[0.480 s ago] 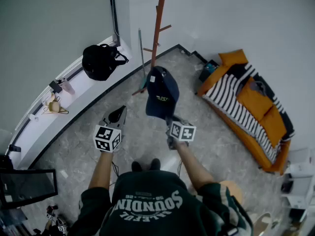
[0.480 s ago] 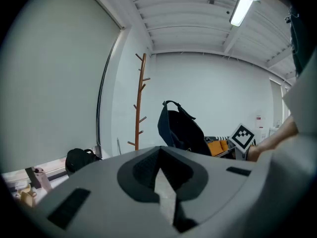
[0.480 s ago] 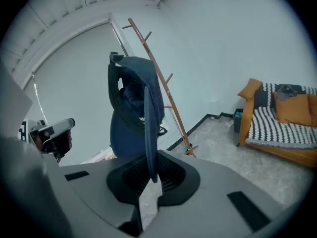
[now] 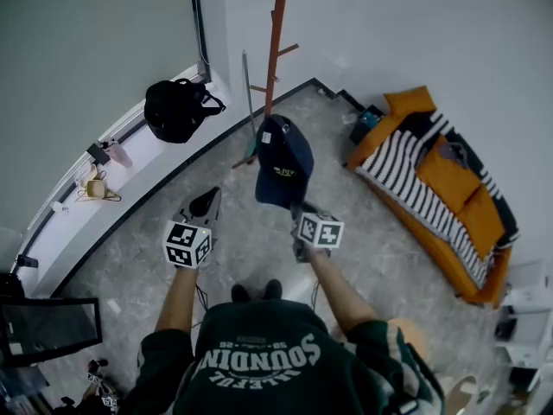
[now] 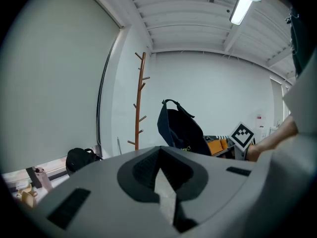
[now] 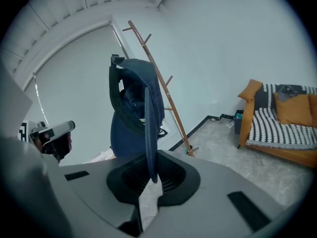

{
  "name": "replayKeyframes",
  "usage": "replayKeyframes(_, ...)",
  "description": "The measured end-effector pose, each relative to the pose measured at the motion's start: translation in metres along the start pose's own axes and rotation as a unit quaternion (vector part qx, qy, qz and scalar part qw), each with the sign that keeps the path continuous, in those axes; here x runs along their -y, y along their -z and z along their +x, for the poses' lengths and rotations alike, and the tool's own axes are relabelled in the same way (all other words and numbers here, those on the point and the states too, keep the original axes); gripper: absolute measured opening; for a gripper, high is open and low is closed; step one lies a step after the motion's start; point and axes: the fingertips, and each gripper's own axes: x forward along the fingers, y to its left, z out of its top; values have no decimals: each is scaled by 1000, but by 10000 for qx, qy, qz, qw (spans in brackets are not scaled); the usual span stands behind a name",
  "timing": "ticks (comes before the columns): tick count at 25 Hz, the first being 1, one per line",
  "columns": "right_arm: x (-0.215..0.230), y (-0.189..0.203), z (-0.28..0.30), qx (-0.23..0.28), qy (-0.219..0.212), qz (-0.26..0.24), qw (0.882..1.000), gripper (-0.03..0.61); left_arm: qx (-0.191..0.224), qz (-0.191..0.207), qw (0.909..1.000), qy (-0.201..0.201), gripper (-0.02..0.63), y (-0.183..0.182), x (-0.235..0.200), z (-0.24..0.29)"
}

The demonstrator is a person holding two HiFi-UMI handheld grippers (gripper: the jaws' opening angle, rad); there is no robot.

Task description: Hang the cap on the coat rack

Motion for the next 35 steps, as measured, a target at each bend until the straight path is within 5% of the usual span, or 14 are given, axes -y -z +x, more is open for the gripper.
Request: replayKeyframes(35,80,-32,-38,122,67,96,9999,14,-96,-18,9999,65,-2,-10,70,54)
